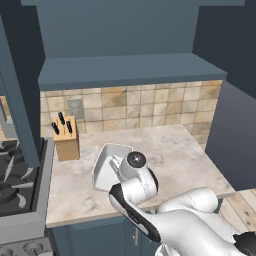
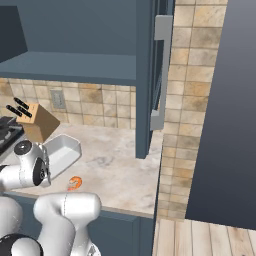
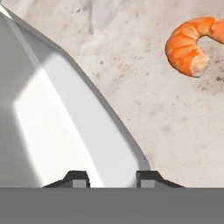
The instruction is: Retrieve the tupperware from the cabinet, then place the raw meat into the tupperware to avoid contamination.
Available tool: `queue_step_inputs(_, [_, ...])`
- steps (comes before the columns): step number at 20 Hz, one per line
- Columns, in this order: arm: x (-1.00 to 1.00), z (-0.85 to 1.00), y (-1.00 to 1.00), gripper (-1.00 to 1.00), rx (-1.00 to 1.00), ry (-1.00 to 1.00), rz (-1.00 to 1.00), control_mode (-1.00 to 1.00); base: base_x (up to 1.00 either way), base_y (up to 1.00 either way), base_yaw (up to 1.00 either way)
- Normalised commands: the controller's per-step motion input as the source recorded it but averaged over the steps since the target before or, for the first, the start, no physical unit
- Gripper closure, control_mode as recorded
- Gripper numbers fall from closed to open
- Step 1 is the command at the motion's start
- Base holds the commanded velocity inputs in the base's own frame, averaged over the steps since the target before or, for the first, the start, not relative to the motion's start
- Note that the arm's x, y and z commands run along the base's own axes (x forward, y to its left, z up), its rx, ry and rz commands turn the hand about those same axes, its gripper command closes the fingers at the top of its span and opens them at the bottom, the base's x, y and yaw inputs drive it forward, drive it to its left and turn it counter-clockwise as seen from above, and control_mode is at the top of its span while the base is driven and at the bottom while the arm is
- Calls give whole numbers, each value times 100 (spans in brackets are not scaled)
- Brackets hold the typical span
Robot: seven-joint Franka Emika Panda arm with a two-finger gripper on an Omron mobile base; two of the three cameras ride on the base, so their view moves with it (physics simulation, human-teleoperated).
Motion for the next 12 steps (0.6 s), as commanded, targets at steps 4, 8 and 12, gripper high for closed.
queue_step_inputs(4, [25, -12, 14, 100, 0, 1, 0, -100, 0, 0, 0])
queue_step_inputs(8, [26, -14, 15, -100, 0, 1, 0, -100, 0, 0, 0])
queue_step_inputs(12, [19, -11, 9, -100, 0, 0, 0, -100, 0, 0, 0])
